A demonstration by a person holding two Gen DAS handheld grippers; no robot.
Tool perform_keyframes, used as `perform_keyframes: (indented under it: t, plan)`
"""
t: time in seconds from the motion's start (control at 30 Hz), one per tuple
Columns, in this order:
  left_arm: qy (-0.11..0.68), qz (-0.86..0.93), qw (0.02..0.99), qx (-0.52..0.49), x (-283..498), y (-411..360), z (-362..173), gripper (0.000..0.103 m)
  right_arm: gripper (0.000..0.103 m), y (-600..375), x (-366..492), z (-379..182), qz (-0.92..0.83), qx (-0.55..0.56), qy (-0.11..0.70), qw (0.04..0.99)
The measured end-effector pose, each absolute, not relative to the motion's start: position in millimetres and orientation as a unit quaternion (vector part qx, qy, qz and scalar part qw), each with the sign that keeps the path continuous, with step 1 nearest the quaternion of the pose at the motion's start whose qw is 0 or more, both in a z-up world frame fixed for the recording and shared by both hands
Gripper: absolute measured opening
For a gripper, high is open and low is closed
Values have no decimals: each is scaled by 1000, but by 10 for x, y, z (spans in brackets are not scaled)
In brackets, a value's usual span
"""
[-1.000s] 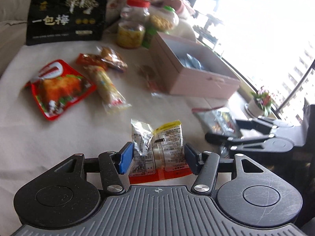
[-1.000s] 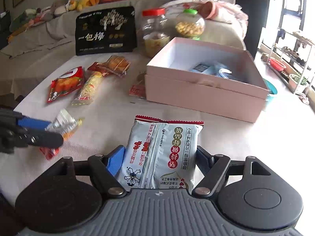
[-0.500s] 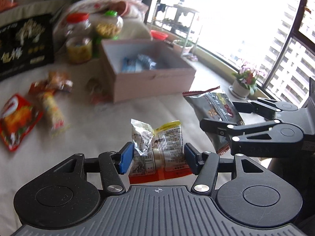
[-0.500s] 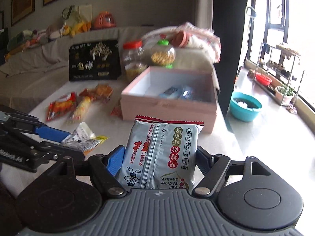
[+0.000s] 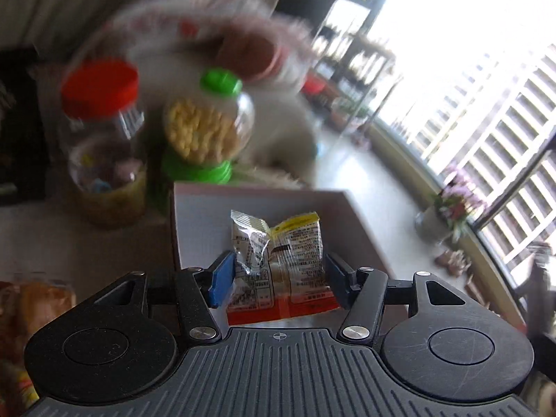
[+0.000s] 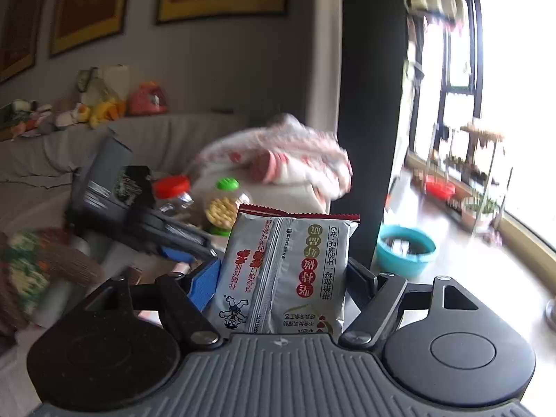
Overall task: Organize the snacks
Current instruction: 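Carry both held packets into the pink box and open both tools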
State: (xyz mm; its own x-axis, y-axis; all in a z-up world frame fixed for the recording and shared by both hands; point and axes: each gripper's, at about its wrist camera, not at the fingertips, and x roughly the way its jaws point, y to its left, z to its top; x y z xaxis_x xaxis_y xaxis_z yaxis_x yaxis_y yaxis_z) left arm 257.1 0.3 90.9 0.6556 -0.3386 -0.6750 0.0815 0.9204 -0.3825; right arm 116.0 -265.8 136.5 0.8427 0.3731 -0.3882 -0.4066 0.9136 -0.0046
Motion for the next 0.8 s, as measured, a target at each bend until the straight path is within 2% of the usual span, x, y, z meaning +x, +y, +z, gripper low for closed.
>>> perform_keyframes:
  t: [0.1,0.17,0.3,0.4,0.6,0.8]
  plan:
    - [394,-115,894,-179,2763,20,715,62,76,-2620,1538,1294,198,-29,232,952]
    - [360,-125,899,-215,2725,128,725,62,76,-2558,1805,1224,202,-18,261,944]
    - [382,-164,880,-230,2748,269,686,62,76,-2306,2408,1029,210,-9,322,923]
    - [359,-141,890,-243,2725,408,731,63,76,-2023,2702,836,218,-21,359,907]
    - [355,-151,892,-236,2788,500,773,63,76,-1692,2985,567,198,-80,369,905]
    - [345,-164,883,-272,2855,515,674,63,82,-2090,2885,802,229,9,346,910]
